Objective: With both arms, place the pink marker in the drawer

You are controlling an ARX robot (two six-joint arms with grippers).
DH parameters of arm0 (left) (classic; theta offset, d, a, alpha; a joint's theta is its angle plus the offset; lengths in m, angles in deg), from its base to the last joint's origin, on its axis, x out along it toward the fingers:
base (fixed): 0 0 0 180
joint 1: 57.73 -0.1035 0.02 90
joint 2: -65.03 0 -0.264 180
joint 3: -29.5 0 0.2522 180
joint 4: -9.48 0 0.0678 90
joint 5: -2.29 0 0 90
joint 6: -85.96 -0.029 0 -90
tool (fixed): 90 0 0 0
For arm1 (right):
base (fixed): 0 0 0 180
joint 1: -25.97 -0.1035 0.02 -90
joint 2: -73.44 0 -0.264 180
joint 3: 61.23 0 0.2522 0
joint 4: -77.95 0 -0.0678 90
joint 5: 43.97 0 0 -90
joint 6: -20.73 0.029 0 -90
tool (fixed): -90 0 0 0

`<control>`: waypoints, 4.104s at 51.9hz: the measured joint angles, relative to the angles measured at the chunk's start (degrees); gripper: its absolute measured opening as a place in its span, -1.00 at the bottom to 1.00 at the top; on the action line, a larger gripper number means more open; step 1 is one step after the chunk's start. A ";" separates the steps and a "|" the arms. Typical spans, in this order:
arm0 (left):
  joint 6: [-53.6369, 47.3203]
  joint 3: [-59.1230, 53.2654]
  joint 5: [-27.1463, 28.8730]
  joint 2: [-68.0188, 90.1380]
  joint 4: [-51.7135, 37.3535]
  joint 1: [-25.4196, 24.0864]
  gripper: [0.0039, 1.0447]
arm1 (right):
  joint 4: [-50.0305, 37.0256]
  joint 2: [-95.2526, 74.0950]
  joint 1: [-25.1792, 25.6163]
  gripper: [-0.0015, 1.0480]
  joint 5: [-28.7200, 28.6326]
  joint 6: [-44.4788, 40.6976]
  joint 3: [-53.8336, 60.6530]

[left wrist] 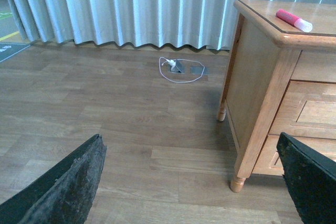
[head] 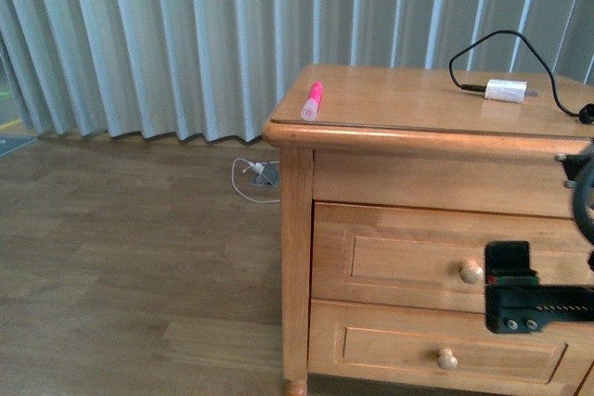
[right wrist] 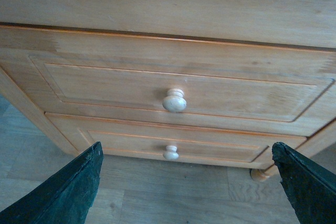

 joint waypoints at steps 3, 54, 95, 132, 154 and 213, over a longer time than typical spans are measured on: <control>0.00 0.00 0.00 0.00 0.00 0.00 0.89 | -1.73 -3.89 -0.72 0.84 0.72 0.02 -1.95; 0.00 0.00 0.00 0.00 0.00 0.00 0.89 | -5.70 -31.45 0.33 0.84 5.92 -1.55 -24.22; 0.00 0.00 0.00 0.00 0.00 0.00 0.89 | -5.79 -32.17 1.60 -0.23 5.79 -1.84 -24.35; 0.00 0.00 0.02 0.00 0.00 0.00 0.89 | 0.57 -21.11 0.42 -0.57 2.05 4.96 -11.78; 0.00 0.00 0.00 0.00 0.00 0.00 0.89 | 9.68 -0.35 -1.73 -0.58 -1.51 6.36 9.68; 0.00 0.00 0.00 0.00 0.00 0.00 0.89 | 58.29 71.71 9.99 0.84 -15.12 9.38 9.99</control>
